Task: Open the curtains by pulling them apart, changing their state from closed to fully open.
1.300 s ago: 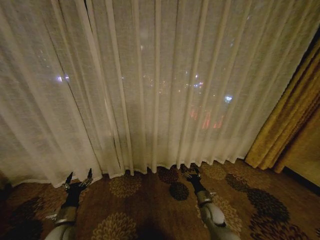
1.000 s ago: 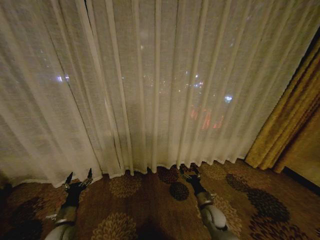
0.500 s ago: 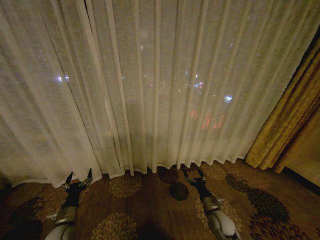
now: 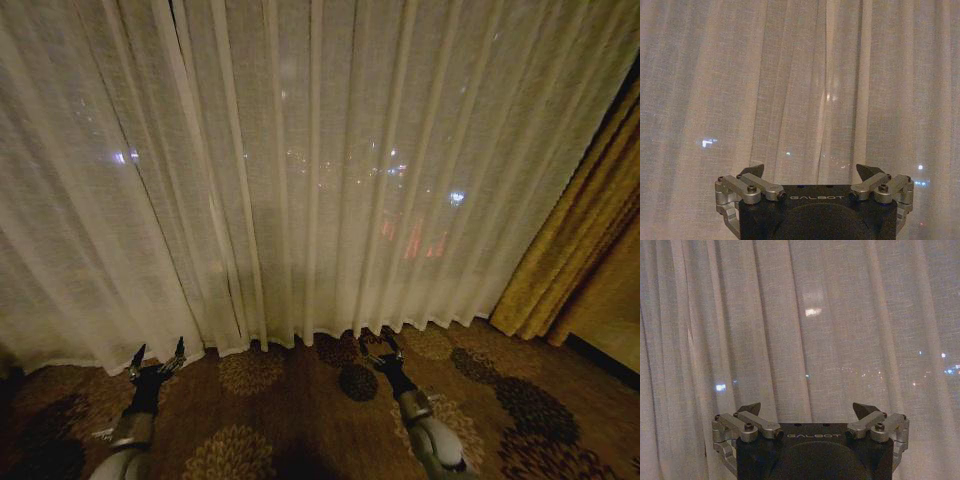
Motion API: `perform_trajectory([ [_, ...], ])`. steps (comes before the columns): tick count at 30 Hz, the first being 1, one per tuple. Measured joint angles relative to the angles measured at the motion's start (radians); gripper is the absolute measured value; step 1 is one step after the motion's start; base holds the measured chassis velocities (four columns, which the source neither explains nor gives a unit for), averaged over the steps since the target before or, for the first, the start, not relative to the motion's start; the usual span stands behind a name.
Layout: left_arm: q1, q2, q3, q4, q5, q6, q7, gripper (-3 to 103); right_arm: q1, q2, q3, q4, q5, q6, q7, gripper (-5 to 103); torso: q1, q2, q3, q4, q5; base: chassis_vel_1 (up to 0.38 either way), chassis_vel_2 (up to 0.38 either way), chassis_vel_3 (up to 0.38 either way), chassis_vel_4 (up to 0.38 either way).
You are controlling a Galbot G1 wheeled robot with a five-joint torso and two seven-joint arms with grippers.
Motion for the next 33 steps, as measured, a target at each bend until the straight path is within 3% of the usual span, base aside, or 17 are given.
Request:
perform_trajectory([
  [16,0.0,0.0,0.0,0.0,0.0,0.0,0.0,100,-0.002,0.001,-0.007,-0.011,0.001,0.011,-0.023,100,0.0,0.0,0.0,-0.0002,0.0,-0.169,0.145,0.163,-0.148],
  [33,0.0,0.0,0.0,0.0,0.0,0.0,0.0,100,-0.01,0.013,-0.03,-0.014,-0.021,0.024,-0.047,100,0.0,0.0,0.0,-0.0003,0.0001,-0.342,0.338,0.335,-0.349],
])
